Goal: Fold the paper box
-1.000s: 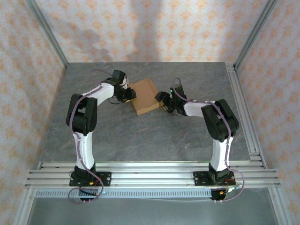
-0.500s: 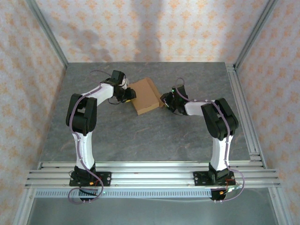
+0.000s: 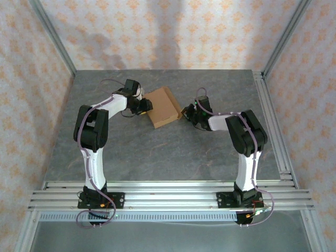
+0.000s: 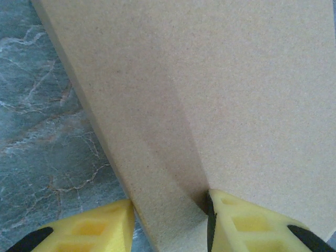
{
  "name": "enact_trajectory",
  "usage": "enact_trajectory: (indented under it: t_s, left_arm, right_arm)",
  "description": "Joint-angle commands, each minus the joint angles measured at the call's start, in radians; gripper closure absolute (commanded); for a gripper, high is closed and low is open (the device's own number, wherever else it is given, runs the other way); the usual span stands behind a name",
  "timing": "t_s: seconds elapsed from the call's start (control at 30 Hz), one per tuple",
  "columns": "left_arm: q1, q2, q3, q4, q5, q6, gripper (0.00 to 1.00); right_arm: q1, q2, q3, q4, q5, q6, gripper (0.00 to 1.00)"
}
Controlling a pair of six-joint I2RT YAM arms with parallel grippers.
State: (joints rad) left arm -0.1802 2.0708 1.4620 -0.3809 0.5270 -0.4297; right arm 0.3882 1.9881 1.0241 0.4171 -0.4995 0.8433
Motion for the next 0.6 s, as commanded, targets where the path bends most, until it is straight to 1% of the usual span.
enact_trajectory:
  t_s: [0.0,0.07,0.13,0.27,0.37,0.4,0.53,0.57]
  left_arm:
    - [0.002,0.024,-0.054,-0.094,-0.037,-0.001,0.59]
    - [0.004,0.019,-0.058,-0.088,-0.036,-0.001,0.55]
    - [0.004,0.013,-0.061,-0.082,-0.032,-0.004,0.50]
    - [0.005,0.004,-0.068,-0.075,-0.027,-0.007,0.50]
    - [0.004,0.005,-0.071,-0.075,-0.027,-0.008,0.49]
    - [0.005,0.005,-0.075,-0.074,-0.028,-0.009,0.47]
    - [0.004,-0.022,-0.101,-0.048,-0.032,-0.018,0.24]
    - [0.004,-0.030,-0.105,-0.043,-0.031,-0.019,0.22]
  right_arm:
    - [-0.004,0.020,-0.025,0.194,-0.115,-0.051,1.00]
    - [-0.007,0.019,-0.030,0.216,-0.141,-0.072,1.00]
    - [-0.007,0.004,-0.028,0.190,-0.150,-0.117,1.00]
    - [-0.008,-0.029,-0.018,0.121,-0.172,-0.207,1.00]
    - [-0.008,-0.048,-0.019,0.108,-0.203,-0.236,1.00]
    - [-0.007,-0.056,-0.022,0.106,-0.209,-0.243,1.00]
    - [-0.006,-0.092,-0.038,0.083,-0.200,-0.279,1.00]
    - [-0.007,-0.102,-0.039,0.070,-0.196,-0.289,1.00]
